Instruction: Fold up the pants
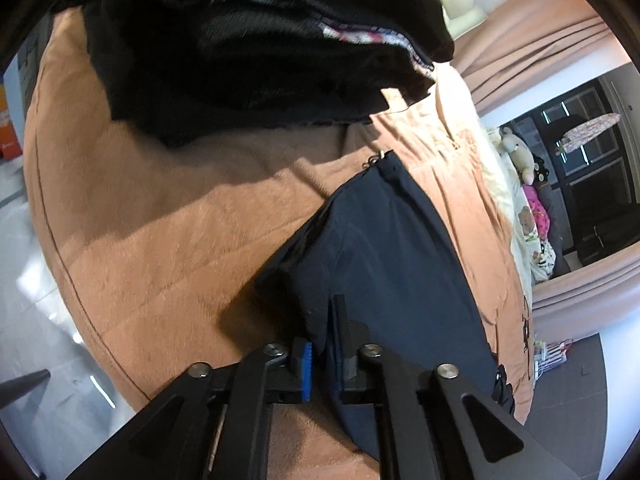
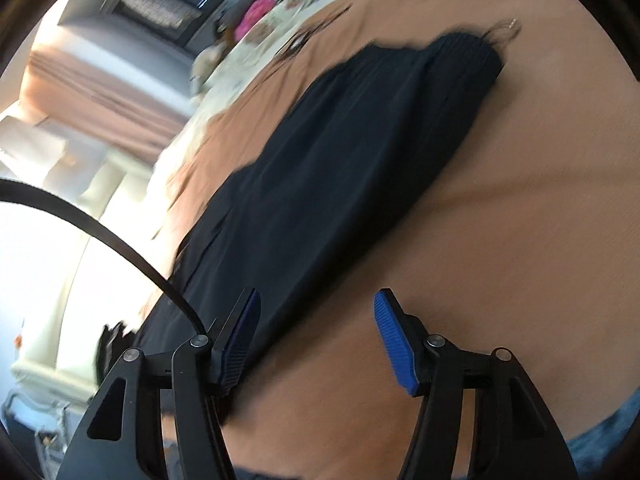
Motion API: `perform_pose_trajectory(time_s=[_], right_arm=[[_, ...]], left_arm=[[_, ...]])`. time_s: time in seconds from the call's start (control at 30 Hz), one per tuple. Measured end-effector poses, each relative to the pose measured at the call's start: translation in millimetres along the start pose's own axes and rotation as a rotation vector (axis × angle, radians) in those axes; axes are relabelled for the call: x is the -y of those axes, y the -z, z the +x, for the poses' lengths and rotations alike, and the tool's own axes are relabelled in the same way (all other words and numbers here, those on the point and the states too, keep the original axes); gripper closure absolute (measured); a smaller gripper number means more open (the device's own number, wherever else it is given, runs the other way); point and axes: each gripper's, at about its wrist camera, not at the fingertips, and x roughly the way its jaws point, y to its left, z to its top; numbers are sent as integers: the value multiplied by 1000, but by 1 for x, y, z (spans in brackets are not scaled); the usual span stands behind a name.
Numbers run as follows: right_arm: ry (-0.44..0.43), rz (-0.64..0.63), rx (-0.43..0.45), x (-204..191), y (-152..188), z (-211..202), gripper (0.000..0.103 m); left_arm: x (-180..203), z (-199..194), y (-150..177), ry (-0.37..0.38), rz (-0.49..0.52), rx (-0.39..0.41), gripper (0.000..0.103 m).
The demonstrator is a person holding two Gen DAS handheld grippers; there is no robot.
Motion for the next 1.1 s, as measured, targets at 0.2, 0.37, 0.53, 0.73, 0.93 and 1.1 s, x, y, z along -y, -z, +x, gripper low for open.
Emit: perform_pose_trajectory(time_s=[0.2, 0.37, 0.53, 0.73, 0.93, 1.1], right_arm=[[145, -1, 58, 7, -77, -7, 45], [265, -36, 54, 2, -124, 6, 24], [376, -28, 24, -30, -137, 41, 20], [518, -30, 1, -52, -125, 60, 21], [570, -18, 30, -50, -116, 52, 58], [505, 24, 27, -37, -99, 38, 65]], left_arm=[[-1, 0, 11, -5, -14, -1, 77], [-2, 2, 19, -1, -37, -10, 75], [-1, 1, 23, -9, -33, -2, 75], [0, 3, 25, -15, -29, -1, 75], [2, 4, 26, -25, -27, -4, 74], [6, 6, 27, -17, -26, 3, 66]])
